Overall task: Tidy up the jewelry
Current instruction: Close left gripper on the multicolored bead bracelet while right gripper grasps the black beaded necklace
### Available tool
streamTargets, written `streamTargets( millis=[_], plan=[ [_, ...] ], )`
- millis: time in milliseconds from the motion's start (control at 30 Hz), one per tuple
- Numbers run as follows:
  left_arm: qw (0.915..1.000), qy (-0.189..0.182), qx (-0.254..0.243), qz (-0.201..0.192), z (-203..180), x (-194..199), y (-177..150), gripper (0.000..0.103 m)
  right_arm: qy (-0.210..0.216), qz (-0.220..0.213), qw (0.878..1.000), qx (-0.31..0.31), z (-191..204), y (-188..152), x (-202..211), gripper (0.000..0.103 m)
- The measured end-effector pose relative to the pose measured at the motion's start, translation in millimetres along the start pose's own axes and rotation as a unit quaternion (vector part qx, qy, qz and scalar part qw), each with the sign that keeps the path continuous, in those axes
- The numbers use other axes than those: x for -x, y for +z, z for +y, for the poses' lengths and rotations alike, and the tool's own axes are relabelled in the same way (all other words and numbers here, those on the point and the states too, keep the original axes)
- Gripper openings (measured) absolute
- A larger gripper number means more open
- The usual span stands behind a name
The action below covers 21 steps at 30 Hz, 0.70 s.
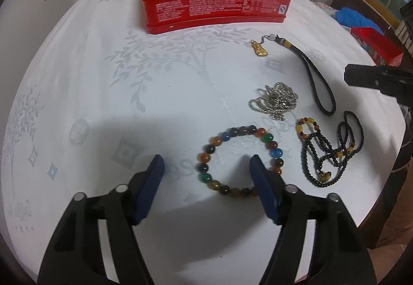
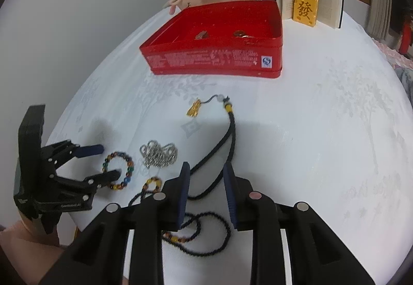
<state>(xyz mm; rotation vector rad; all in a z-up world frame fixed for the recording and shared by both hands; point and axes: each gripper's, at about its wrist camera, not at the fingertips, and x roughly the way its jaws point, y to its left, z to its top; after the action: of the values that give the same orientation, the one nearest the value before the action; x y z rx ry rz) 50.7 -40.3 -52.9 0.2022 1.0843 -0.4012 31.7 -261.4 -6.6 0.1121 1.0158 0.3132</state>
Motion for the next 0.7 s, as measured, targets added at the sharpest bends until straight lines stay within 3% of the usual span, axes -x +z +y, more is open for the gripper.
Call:
streamTargets(
  millis=[100,133,167,233,300,400,567,700],
  plan=[
    [0.9999,0.006,-0.01,-0.002,-5.6,0.2,0.7,0.052,0.012,0.009,1.0,0.008,7.3,-9.3,2.1,0.033],
    [0.9999,0.008,-0.012,-0.003,-7.1,0.6,1.0,0.049,0.013,0.012,1.0,0.011,9.1,-12.1,2.9,0.041],
    [0.9998,0.011,-0.015,-0.005,-8.8,1.0,1.3,0.042,0.009,0.015,1.0,0.015,12.0,-16.4,3.5,0.051],
    [0.9997,0.014,-0.016,-0.007,-9.8,1.7,2.1,0.029,0.0,0.02,1.0,0.017,13.6,-22.6,4.3,0.062],
    [0.9996,0.017,-0.019,-0.009,-10.6,1.8,2.3,0.013,-0.008,0.03,0.999,0.008,11.0,-30.9,6.7,0.064],
    [0.9996,0.019,-0.019,-0.011,-9.4,2.3,1.5,0.007,-0.006,0.049,0.999,-0.019,2.4,-42.3,10.3,0.068],
    [0.9997,0.015,-0.015,-0.015,-7.7,3.4,0.1,0.007,-0.001,0.092,0.995,-0.047,0.0,-54.7,-0.5,0.069],
    [0.9998,0.011,-0.009,-0.015,-6.3,3.9,0.6,0.006,0.006,0.089,0.995,-0.052,7.3,-55.1,-3.7,0.074]
  ],
)
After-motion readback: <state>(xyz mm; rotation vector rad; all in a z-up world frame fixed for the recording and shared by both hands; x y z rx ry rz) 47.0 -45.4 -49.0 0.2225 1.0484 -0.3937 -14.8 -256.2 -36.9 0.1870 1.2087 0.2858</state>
